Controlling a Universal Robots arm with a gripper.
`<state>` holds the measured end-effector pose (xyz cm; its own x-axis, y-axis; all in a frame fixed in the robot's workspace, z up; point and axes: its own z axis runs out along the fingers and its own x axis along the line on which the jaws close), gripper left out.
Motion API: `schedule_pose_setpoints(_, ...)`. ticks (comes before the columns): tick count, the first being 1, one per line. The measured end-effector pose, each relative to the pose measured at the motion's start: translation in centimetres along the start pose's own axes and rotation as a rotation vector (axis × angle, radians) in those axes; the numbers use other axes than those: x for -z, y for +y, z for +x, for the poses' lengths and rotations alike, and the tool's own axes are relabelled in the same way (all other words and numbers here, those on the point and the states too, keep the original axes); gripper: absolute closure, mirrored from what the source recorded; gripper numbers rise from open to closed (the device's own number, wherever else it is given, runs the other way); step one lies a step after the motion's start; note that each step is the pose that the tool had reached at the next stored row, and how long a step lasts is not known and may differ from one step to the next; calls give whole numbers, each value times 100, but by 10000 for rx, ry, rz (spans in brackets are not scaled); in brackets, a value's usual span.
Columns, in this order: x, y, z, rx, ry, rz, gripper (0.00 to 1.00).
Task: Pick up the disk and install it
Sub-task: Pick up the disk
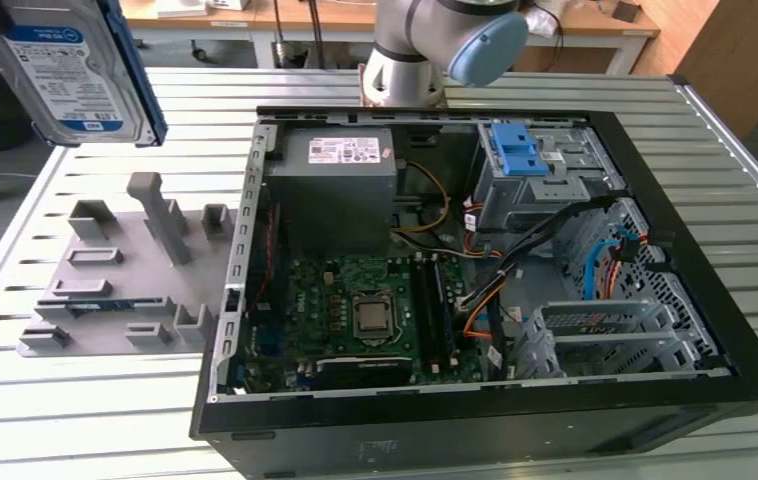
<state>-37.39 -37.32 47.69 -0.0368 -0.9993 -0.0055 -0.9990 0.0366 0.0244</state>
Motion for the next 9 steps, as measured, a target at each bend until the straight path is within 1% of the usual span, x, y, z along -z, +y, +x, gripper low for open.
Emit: schedule_pose_setpoints(9, 3, -103, 185, 0, -1, 1, 64)
